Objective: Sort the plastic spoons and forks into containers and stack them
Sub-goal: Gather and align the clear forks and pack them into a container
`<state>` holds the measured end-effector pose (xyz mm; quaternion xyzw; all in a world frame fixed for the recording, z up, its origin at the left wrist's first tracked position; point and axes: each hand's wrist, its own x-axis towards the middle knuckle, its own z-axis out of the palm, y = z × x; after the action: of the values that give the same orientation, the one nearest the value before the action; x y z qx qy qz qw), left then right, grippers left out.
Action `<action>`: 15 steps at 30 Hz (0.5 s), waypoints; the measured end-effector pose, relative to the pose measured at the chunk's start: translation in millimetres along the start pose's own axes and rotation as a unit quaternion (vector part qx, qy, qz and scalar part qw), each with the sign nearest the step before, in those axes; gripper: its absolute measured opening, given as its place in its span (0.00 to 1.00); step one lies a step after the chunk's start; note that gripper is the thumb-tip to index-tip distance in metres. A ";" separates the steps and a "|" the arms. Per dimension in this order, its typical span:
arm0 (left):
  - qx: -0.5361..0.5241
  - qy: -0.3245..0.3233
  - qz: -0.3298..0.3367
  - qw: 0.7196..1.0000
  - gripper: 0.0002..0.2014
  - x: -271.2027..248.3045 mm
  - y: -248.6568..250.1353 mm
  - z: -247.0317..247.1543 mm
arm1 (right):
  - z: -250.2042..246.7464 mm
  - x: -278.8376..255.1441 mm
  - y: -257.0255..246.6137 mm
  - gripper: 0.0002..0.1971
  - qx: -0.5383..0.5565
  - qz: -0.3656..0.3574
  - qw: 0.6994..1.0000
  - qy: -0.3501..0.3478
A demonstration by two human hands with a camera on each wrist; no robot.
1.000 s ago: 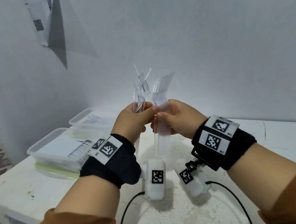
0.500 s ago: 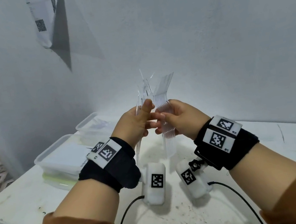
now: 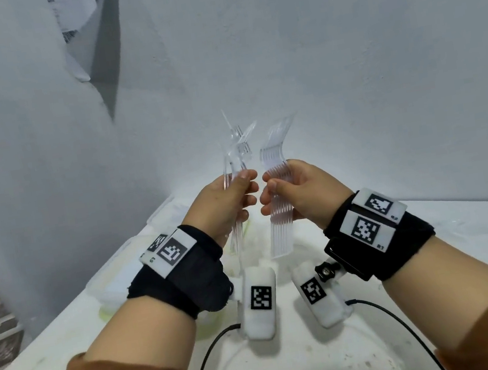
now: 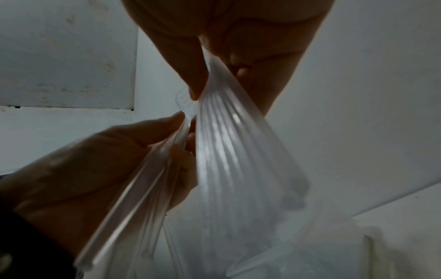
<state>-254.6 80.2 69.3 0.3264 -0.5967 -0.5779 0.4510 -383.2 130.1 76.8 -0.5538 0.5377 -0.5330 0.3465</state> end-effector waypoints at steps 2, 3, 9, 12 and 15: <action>0.000 0.004 0.002 1.000 0.08 2.8 1.6 -9.5 | 8.2 3.3 -1.0 0.04 0.002 0.001 1.000 0.004; -0.004 0.001 0.002 1.000 0.08 4.2 2.4 -13.8 | 12.4 4.7 -1.6 0.04 0.003 0.001 1.000 0.006; 0.017 -0.028 0.014 0.999 0.05 11.2 4.3 -34.5 | 38.6 11.3 -6.4 0.05 -0.004 -0.001 1.000 0.010; 0.048 -0.039 0.032 0.998 0.06 12.0 3.7 -42.6 | 49.4 11.3 -8.6 0.05 0.012 0.003 1.000 0.015; 0.085 -0.052 0.056 0.993 0.11 14.0 2.7 -50.6 | 58.2 9.7 -10.0 0.05 0.003 -0.002 1.000 0.023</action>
<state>-213.3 47.7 70.4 0.2998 -0.6835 -0.5150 0.4215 -326.3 111.6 77.3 -0.5413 0.5433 -0.5478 0.3343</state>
